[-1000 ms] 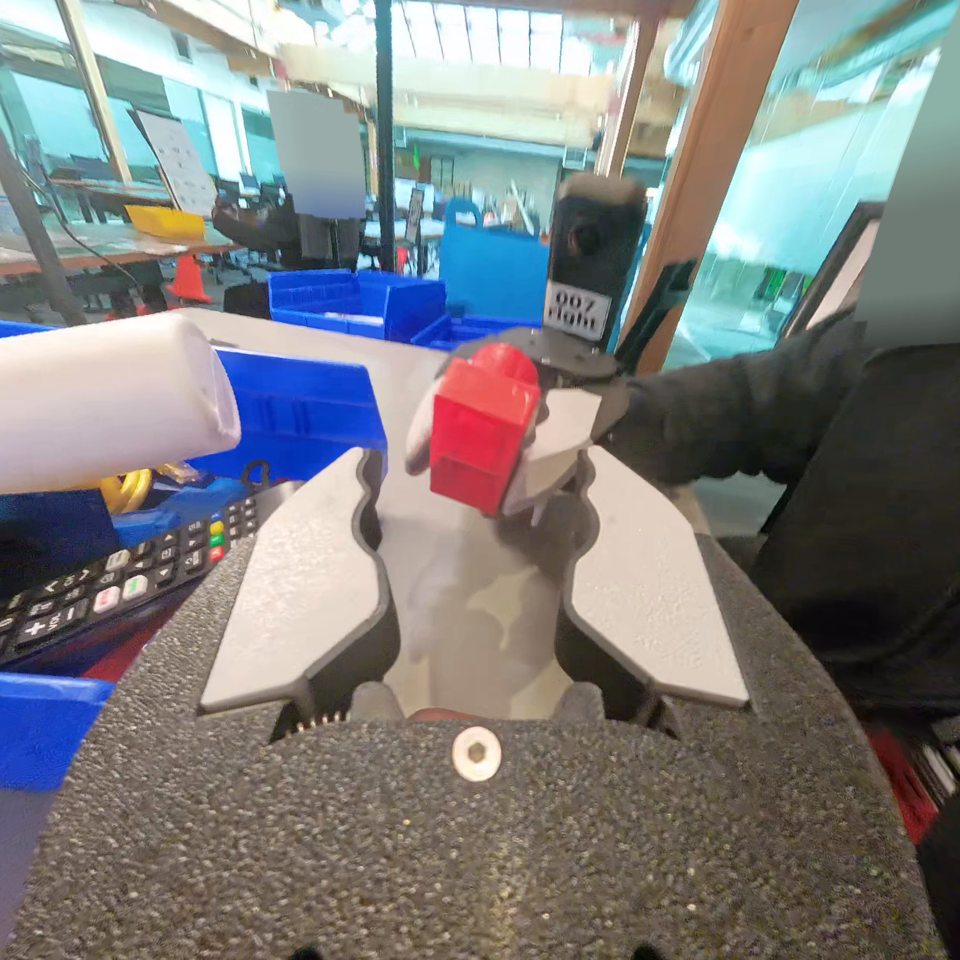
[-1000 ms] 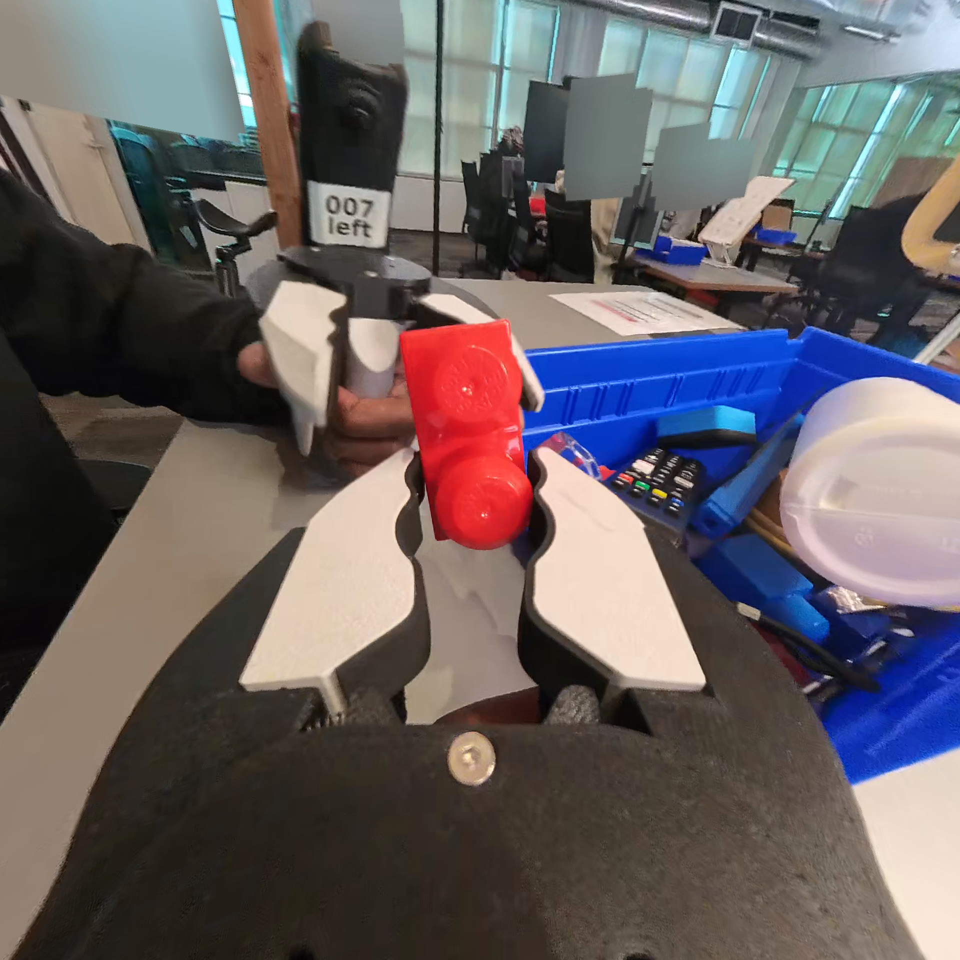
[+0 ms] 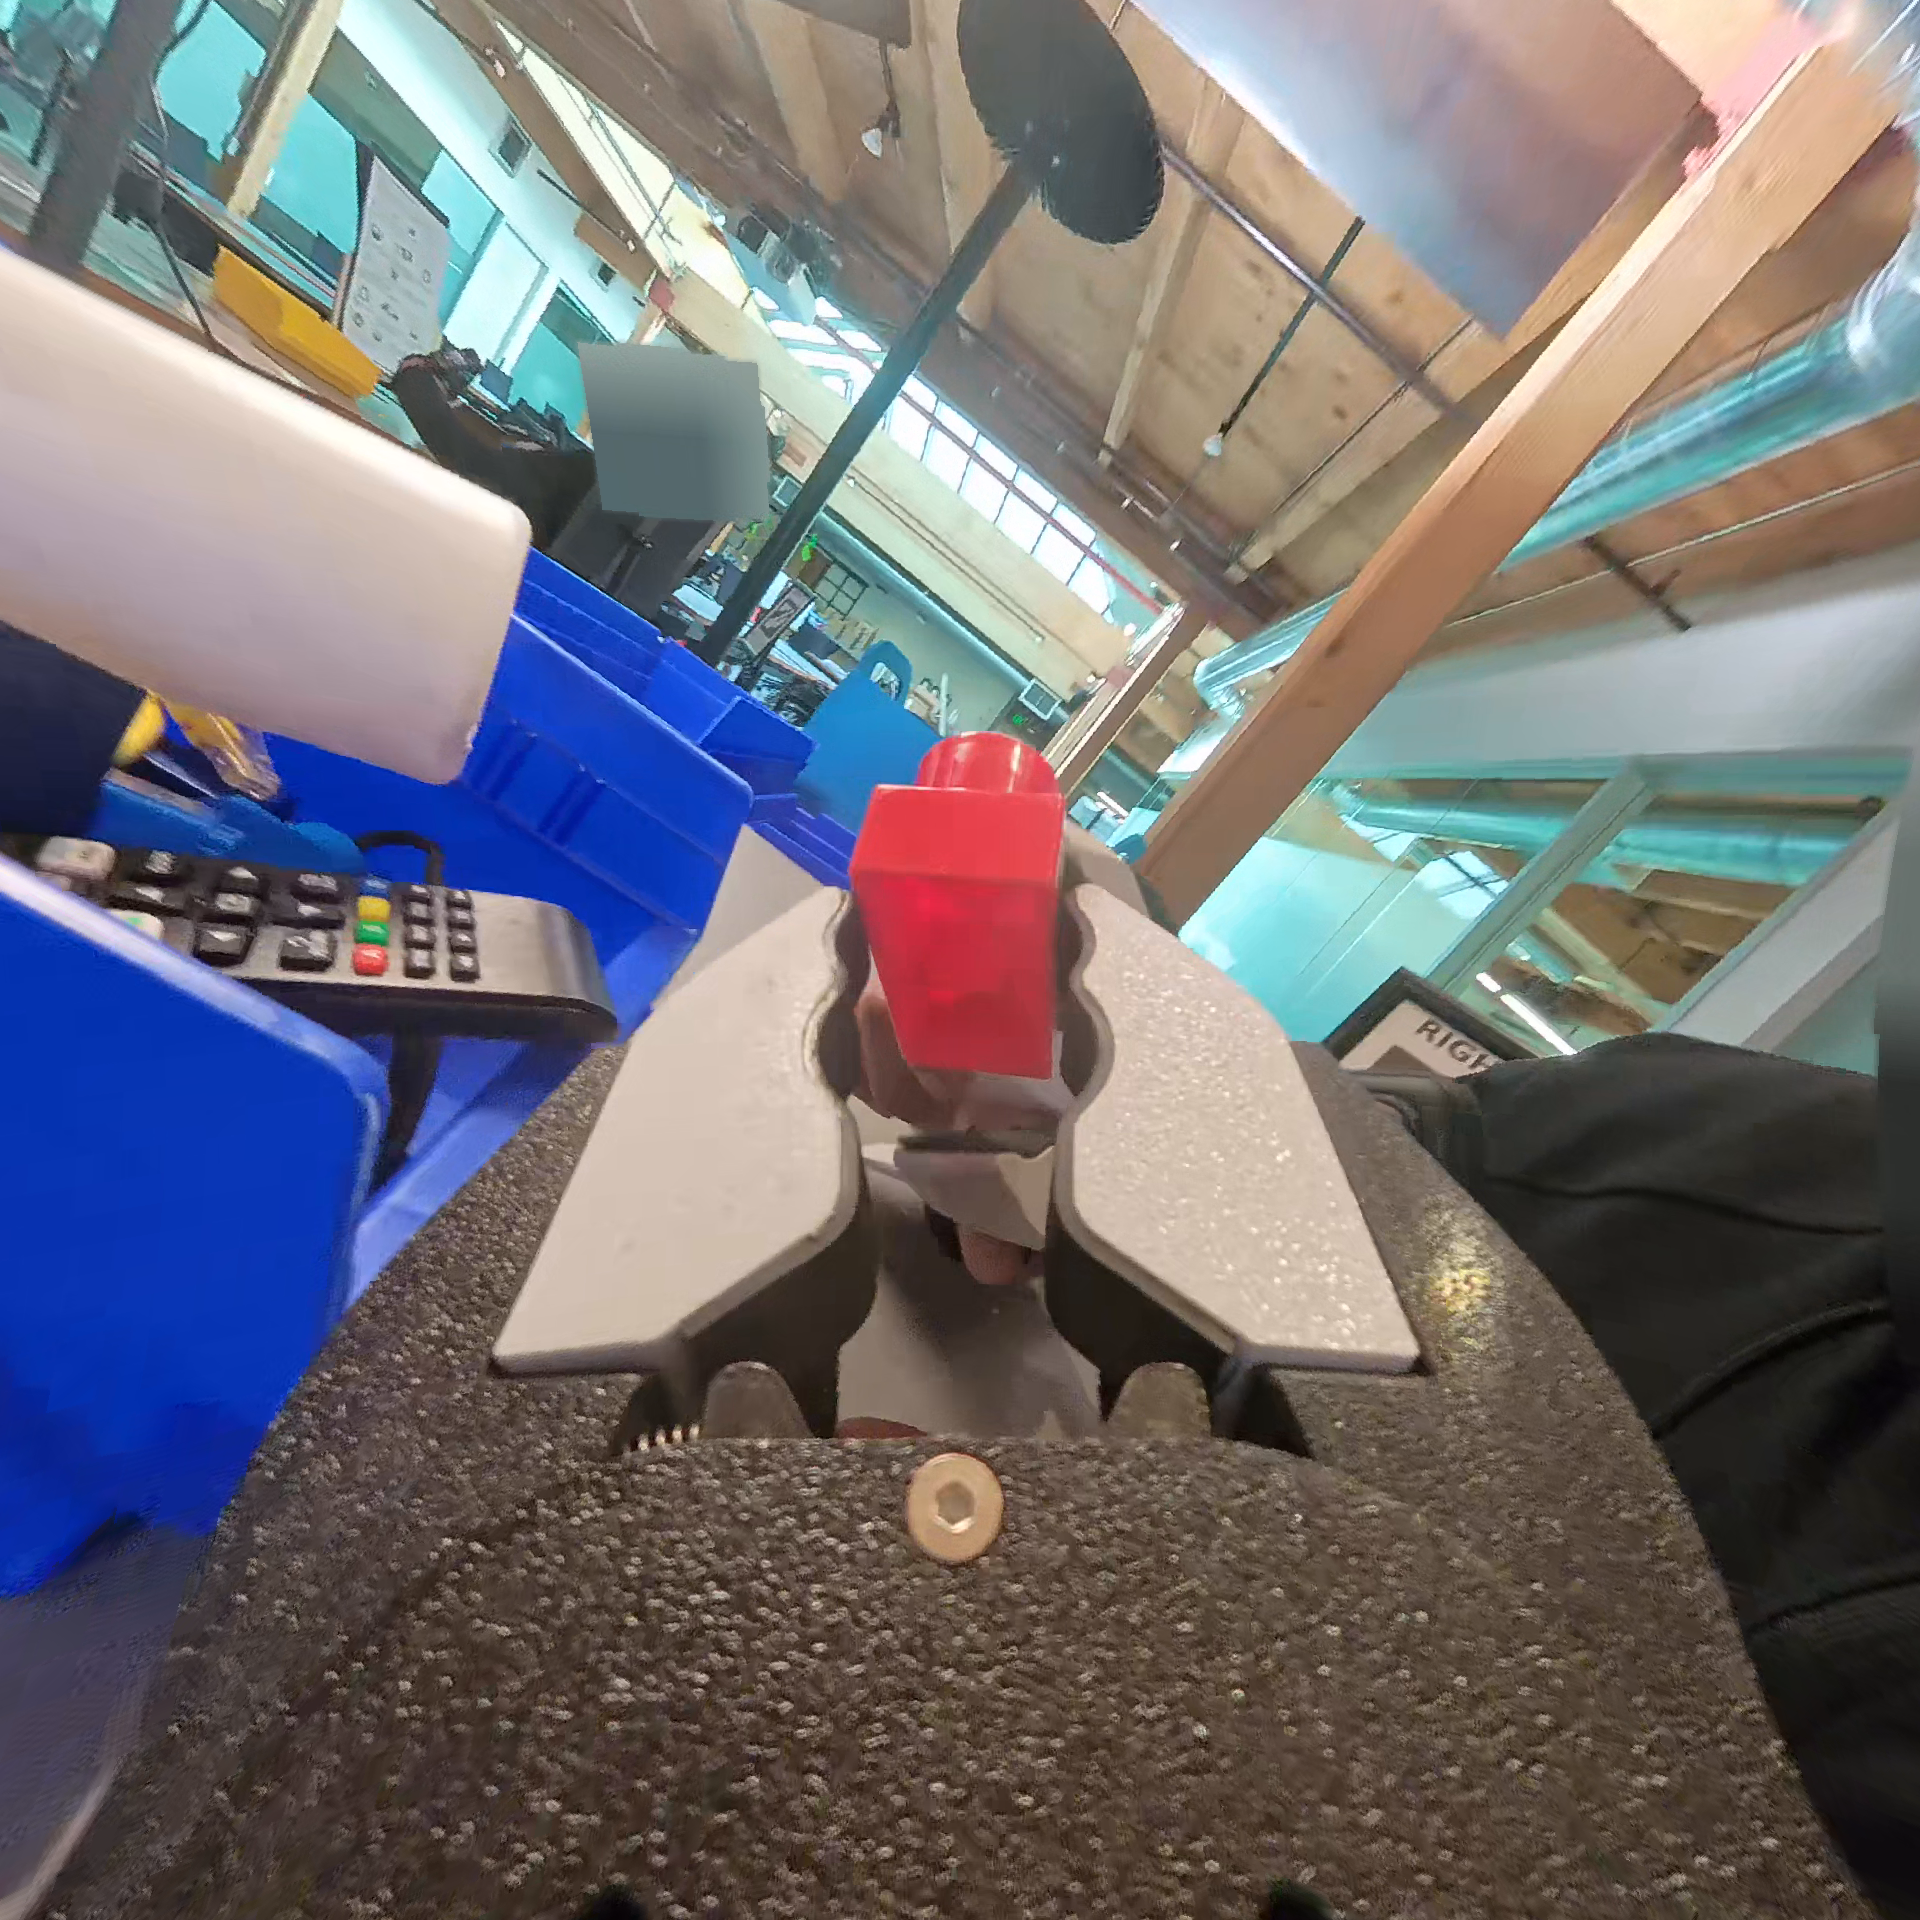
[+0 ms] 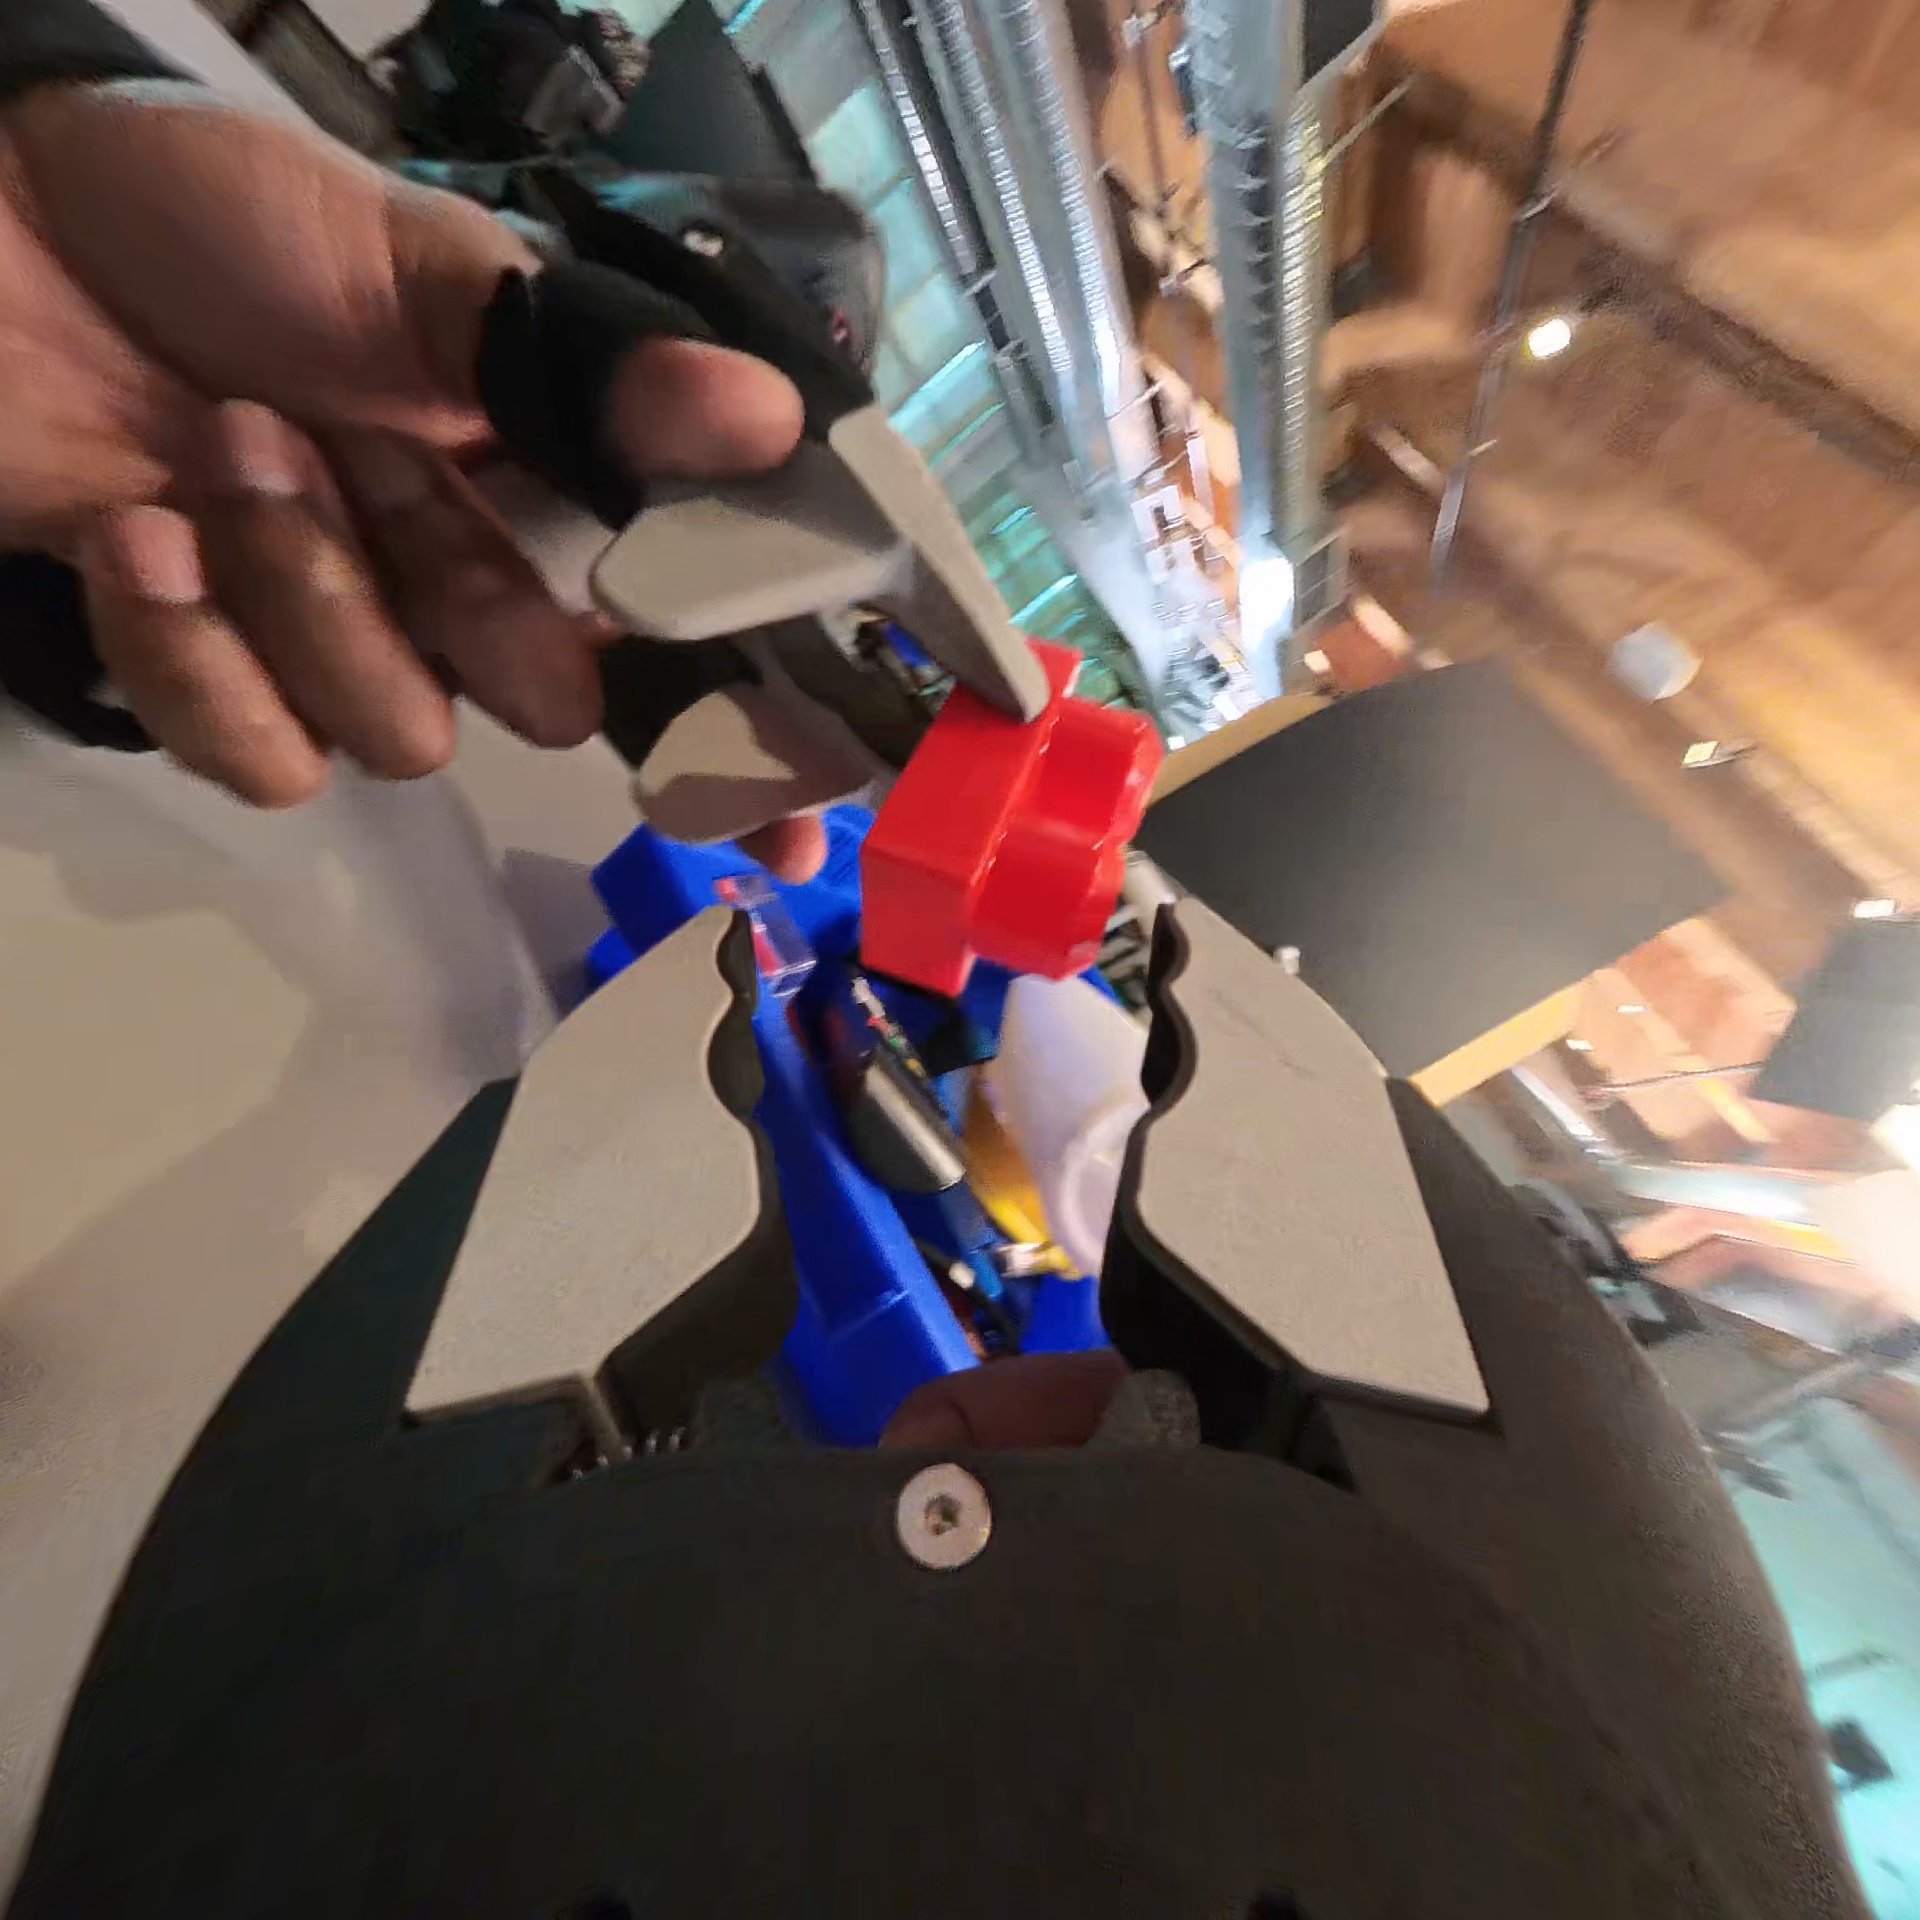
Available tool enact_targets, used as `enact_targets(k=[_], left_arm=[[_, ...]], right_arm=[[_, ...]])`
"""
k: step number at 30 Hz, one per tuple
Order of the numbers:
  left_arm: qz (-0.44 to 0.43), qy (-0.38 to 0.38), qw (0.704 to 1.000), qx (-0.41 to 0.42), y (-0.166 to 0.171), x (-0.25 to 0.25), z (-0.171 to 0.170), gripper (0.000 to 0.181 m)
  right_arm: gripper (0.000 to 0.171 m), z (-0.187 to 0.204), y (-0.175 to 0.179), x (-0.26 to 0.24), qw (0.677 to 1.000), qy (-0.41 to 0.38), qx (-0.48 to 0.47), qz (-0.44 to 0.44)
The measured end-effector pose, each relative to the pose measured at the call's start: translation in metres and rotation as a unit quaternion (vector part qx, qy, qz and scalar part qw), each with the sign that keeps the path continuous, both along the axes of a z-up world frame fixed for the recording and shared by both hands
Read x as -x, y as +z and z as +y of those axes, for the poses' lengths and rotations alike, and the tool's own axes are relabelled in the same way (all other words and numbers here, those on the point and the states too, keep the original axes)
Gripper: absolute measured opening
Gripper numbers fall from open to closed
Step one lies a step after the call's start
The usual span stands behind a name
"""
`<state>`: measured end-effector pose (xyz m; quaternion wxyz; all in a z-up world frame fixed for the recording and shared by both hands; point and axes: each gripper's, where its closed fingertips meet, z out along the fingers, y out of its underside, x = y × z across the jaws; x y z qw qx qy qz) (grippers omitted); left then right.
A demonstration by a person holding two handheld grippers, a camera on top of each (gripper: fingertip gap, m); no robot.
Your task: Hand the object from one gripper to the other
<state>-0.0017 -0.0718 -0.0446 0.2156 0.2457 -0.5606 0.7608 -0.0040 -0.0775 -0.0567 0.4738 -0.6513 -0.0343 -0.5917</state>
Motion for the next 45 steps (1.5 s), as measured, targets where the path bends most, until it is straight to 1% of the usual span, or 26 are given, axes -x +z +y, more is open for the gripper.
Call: enact_targets(k=[3,6,8,10,12,15,17,18,22,27,30,31,33,35,37,40,42,43,45], left_arm=[[0.022,-0.020,0.999,0.017,-0.002,0.009,-0.007,0.036],[0.023,-0.040,0.999,0.019,-0.004,0.016,-0.012,0.036],[0.001,-0.043,0.999,-0.001,-0.006,0.016,-0.012,0.036],[-0.052,-0.024,0.998,-0.033,-0.007,0.011,-0.009,0.047],[-0.126,0.009,0.990,-0.066,-0.006,0.004,-0.004,0.057],[-0.238,0.044,0.964,-0.110,-0.004,-0.001,0.003,0.061],[-0.284,0.046,0.950,-0.124,-0.003,0.001,0.005,0.062],[-0.294,0.040,0.947,-0.123,-0.002,0.004,0.006,0.062],[-0.300,-0.011,0.946,-0.121,-0.006,0.019,0.003,0.061],[-0.281,-0.073,0.948,-0.128,-0.019,0.035,-0.003,0.060],[-0.281,-0.092,0.946,-0.131,-0.025,0.041,-0.006,0.048],[-0.283,-0.085,0.946,-0.136,-0.026,0.040,-0.006,0.045],[-0.288,-0.062,0.945,-0.140,-0.024,0.033,-0.006,0.041],[-0.285,-0.044,0.946,-0.149,-0.023,0.027,-0.006,0.040],[-0.263,-0.031,0.953,-0.150,-0.021,0.021,-0.005,0.040],[-0.203,-0.009,0.967,-0.151,-0.022,0.009,-0.004,0.040],[-0.170,0.006,0.973,-0.156,-0.025,0.001,-0.004,0.040],[-0.158,0.012,0.975,-0.157,-0.026,-0.001,-0.004,0.040],[-0.144,0.022,0.977,-0.158,-0.027,-0.004,-0.004,0.040]], right_arm=[[0.070,-0.001,0.009,0.001,0.999,-0.021,-0.017,-0.026],[0.049,-0.001,0.009,0.002,0.999,-0.016,-0.022,-0.026],[0.049,-0.003,0.008,0.001,0.999,-0.002,-0.032,-0.001],[0.049,-0.005,0.006,0.000,0.996,0.032,-0.059,0.056],[0.049,-0.005,0.005,0.001,0.984,0.081,-0.097,0.129],[0.049,-0.003,-0.003,0.004,0.948,0.153,-0.133,0.246],[0.049,0.000,-0.009,0.010,0.926,0.191,-0.136,0.297],[0.049,0.001,-0.012,0.013,0.918,0.204,-0.135,0.313],[0.049,0.007,-0.017,0.024,0.897,0.240,-0.124,0.349],[0.049,0.012,-0.020,0.034,0.892,0.263,-0.103,0.352],[0.049,0.012,-0.019,0.035,0.890,0.268,-0.106,0.354],[0.049,0.012,-0.018,0.035,0.889,0.269,-0.107,0.355],[0.049,0.011,-0.017,0.032,0.892,0.260,-0.115,0.352],[0.047,0.009,-0.015,0.025,0.899,0.240,-0.130,0.343],[0.048,0.004,-0.012,0.018,0.915,0.217,-0.134,0.314],[0.055,-0.004,-0.006,0.010,0.955,0.167,-0.104,0.220],[0.058,-0.007,-0.005,0.007,0.983,0.119,-0.052,0.133],[0.060,-0.006,-0.006,0.007,0.992,0.093,-0.015,0.089],[0.064,-0.003,-0.012,0.007,0.997,0.049,0.056,0.014]])
